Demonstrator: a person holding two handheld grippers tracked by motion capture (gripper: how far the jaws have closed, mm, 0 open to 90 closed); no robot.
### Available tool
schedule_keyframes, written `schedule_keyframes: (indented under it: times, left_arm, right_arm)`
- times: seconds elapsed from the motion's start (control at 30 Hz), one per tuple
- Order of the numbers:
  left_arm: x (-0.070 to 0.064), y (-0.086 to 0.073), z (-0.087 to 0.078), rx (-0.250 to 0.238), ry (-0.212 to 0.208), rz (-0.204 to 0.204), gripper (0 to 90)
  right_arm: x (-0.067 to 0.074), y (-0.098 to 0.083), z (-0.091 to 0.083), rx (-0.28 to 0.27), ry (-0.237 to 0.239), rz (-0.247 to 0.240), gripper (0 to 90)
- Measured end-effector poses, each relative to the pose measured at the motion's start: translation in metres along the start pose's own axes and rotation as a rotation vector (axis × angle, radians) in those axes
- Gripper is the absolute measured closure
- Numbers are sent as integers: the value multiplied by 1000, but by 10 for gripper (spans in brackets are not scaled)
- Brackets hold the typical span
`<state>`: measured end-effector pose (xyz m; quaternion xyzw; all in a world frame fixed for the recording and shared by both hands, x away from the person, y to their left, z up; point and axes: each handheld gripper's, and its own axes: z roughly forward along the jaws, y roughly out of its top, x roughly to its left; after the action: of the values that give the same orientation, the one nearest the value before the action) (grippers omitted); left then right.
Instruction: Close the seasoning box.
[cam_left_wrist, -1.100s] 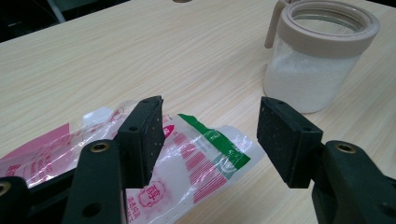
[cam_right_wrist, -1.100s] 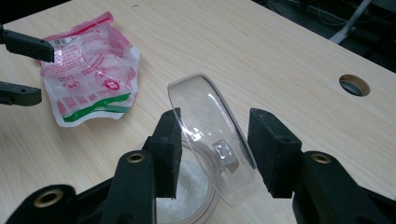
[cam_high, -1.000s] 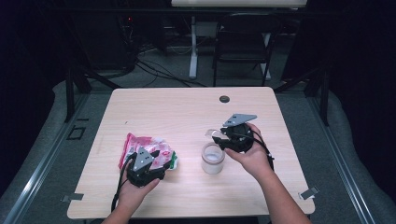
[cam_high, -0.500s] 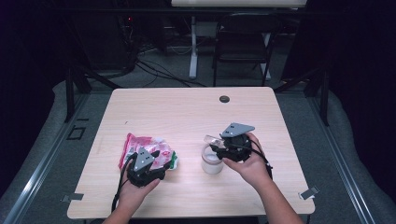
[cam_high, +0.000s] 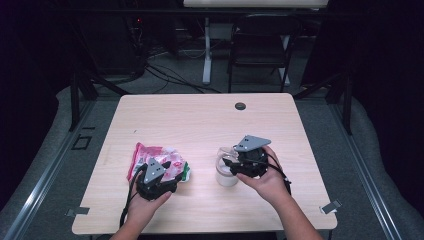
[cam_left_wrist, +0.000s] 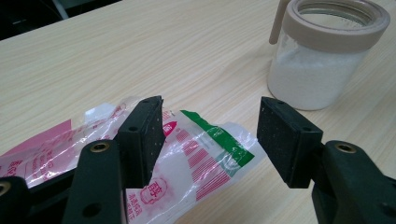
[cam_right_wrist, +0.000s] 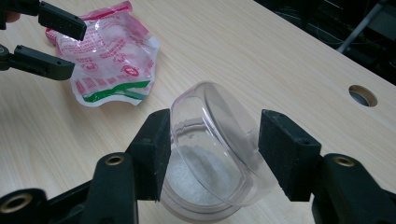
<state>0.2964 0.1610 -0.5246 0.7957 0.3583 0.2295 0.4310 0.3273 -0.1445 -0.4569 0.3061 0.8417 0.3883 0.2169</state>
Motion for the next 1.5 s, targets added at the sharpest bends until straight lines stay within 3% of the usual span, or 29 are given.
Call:
schedule_keyframes:
  times: [0.17,0.3,0.77,1.5]
  left_arm:
    - [-1,0,-1,2,-1,1,409]
    - [-1,0,0,1,-1,1,409]
    - [0,-1,-2,-1,2,1,409]
    - [0,-1,-4,-3,12,-4,409]
  right_arm:
    - [2,-4,3,5,11,5,424]
    - [7,-9,7,17,2,-31,407]
    - [12,-11,11,29,14,-23,421]
    - [12,-10,-5,13,24,-7,423]
